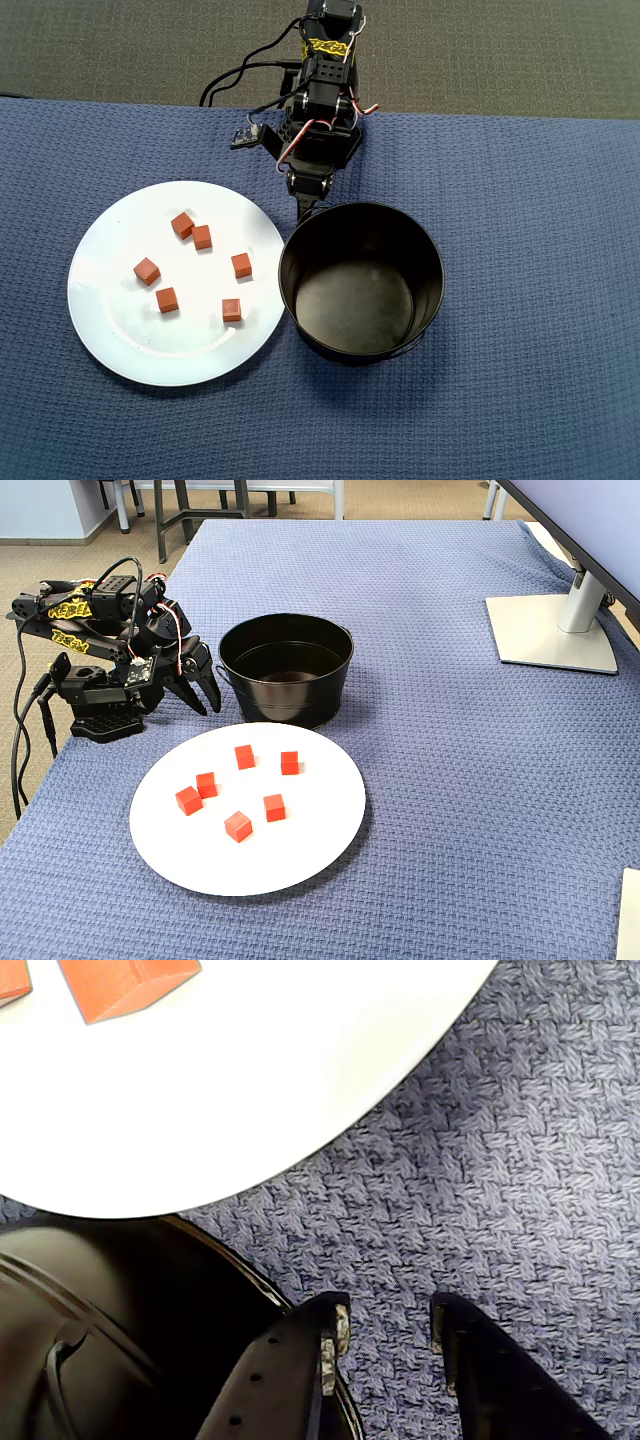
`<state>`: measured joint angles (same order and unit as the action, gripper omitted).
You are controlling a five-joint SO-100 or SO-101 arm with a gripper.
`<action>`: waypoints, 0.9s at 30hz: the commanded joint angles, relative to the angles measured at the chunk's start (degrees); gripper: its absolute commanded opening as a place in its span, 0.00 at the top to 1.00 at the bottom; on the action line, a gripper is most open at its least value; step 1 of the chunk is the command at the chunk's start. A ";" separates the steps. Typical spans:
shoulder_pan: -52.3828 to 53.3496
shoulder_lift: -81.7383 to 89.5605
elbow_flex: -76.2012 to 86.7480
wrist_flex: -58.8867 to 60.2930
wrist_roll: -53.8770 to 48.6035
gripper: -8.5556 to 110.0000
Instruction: Pick up the red cubes from the white plate and place them in the black recipient
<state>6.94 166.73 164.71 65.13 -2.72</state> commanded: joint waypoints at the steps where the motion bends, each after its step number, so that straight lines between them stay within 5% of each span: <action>1: 4.39 -0.62 -4.22 4.31 -8.88 0.93; 27: 16.70 -5.27 -13.71 5.19 -15.29 0.92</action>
<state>20.21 162.95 157.50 69.17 -17.23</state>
